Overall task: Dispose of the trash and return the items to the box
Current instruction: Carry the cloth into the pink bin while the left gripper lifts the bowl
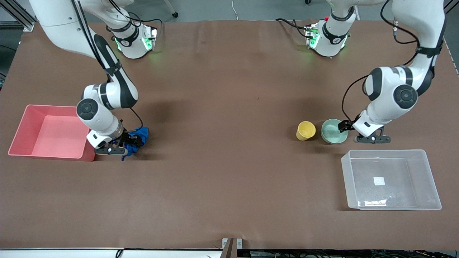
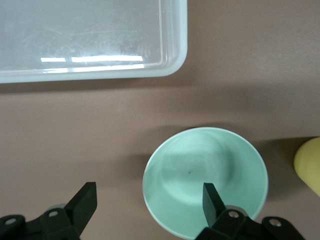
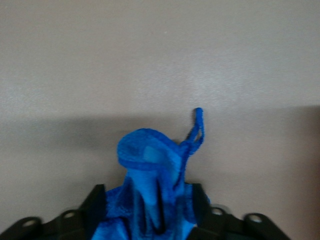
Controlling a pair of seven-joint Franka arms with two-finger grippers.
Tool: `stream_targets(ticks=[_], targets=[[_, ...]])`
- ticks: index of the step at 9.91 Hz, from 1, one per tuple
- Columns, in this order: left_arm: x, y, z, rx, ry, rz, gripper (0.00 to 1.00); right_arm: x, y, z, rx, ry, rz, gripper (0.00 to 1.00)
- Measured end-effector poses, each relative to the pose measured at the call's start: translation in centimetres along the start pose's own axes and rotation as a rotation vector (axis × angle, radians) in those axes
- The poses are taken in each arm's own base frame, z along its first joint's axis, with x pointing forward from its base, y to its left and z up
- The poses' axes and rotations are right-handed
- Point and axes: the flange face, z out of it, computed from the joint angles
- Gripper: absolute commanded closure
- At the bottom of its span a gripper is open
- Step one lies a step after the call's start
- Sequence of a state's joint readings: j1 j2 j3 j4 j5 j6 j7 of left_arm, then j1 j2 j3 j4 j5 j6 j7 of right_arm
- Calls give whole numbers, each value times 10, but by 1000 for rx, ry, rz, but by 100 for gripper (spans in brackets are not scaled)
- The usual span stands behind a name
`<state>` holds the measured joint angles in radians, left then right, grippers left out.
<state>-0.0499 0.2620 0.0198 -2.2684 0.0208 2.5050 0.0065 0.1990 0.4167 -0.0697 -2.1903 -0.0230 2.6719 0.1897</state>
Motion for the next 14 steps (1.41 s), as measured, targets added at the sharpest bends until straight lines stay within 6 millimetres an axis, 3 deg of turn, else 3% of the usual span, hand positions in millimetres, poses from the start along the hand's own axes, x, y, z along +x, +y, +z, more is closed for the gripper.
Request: stream_targets(ticks=[1,2,3,4,5,6,8,9,10,11,13,14], targets=[[0,0,15,0,10,1,22,-1,-3,1,0,0,18,99],[0,1,28,0,24,2,45,-1,-5,1,0,-1,29,99],[-1,1,42,0,31,2,75,-1,-5,1,0,-1,33,99],[-4,1,53,0,22,1,96,0,-5,-1,-3,-14,46,99],[-7,2,58,0,14,1,100,4,-5,-10,-13,-57,59,99],[-11,2,60,-1,7,3,100,15,-6,-37,-24,-106,69,99],[-17,3,57,-1,7,6,100,44,12,-143,-31,-141,78,99],[-18,3,46,-2,22,11,100,51,42,-195,-27,-145,57,99],[-21,2,32,-2,18,22,100,53,86,-230,-21,-143,25,99],[-21,0,13,-1,8,47,100,50,141,-245,-16,-140,-7,99],[-10,-14,-48,2,30,93,100,32,255,-234,-20,-150,-35,99],[6,-21,-79,5,55,96,100,21,296,-219,-23,-138,-27,99]])
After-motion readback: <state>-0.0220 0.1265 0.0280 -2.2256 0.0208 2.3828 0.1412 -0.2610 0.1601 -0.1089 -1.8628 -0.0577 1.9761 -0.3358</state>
